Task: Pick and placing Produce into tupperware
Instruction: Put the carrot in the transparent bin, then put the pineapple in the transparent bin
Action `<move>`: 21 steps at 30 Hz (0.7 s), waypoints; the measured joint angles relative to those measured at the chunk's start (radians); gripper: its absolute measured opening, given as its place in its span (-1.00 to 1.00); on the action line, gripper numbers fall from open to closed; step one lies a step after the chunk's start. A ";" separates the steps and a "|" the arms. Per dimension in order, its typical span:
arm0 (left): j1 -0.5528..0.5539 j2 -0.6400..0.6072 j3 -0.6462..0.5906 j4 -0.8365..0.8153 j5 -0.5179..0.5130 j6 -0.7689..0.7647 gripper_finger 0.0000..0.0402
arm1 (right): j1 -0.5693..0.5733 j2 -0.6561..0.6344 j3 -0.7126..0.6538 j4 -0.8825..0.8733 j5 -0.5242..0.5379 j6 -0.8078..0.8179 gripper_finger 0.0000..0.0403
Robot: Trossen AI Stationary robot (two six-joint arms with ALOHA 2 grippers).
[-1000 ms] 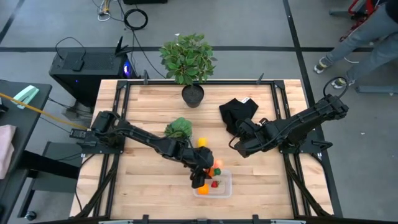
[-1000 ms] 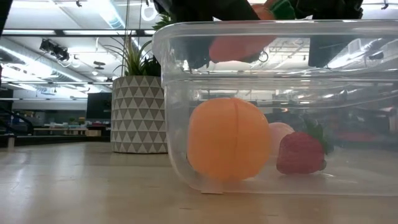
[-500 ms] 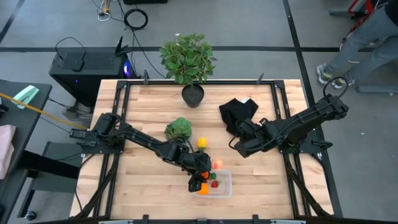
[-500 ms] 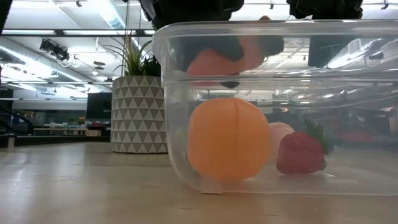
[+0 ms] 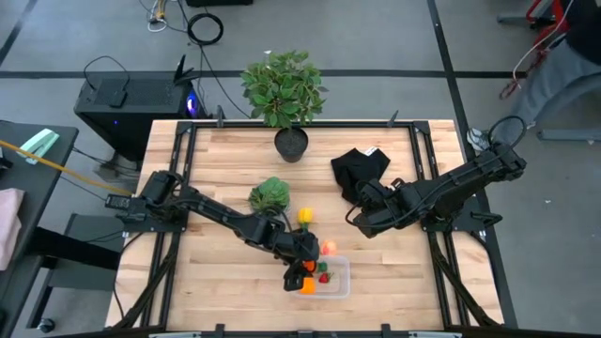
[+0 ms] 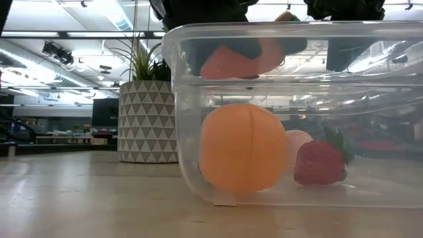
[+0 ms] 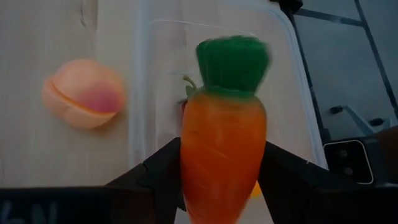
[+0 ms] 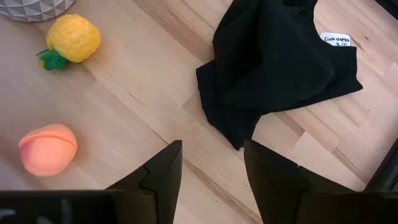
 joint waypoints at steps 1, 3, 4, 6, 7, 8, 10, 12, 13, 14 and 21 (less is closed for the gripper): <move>0.000 0.000 0.000 0.001 0.000 0.000 -0.01 | 0.000 0.000 0.000 0.000 0.000 0.000 -0.11; -0.001 0.000 0.000 0.001 0.000 0.003 0.00 | 0.000 0.000 0.000 0.000 0.000 0.000 -0.11; -0.001 0.000 0.000 0.001 0.000 0.003 0.00 | 0.000 0.000 0.000 0.002 0.000 0.000 -0.11; 0.000 0.000 0.000 0.005 0.000 0.003 0.00 | 0.000 0.000 0.000 0.009 0.000 0.000 -0.11; 0.000 0.000 0.000 0.008 0.000 0.003 0.00 | 0.000 0.000 0.000 0.010 0.000 0.000 -0.11; 0.000 0.000 0.000 0.009 0.000 0.003 0.01 | 0.000 0.000 0.000 0.010 0.000 0.000 -0.11; 0.000 0.000 0.000 0.008 0.000 0.003 0.01 | 0.000 0.000 0.000 0.015 0.000 0.000 -0.11; 0.000 0.000 0.000 0.008 -0.002 0.003 0.02 | 0.000 0.000 0.000 0.015 0.000 0.000 -0.11; 0.000 0.000 0.000 0.008 -0.007 0.010 0.02 | 0.000 0.000 0.000 0.016 0.000 0.000 -0.11; 0.000 0.000 0.000 0.008 -0.016 0.020 0.01 | 0.000 0.000 0.000 0.017 0.000 0.000 -0.11; 0.009 0.000 0.000 0.008 -0.062 0.070 0.02 | 0.000 0.000 0.000 0.018 -0.017 -0.001 -0.11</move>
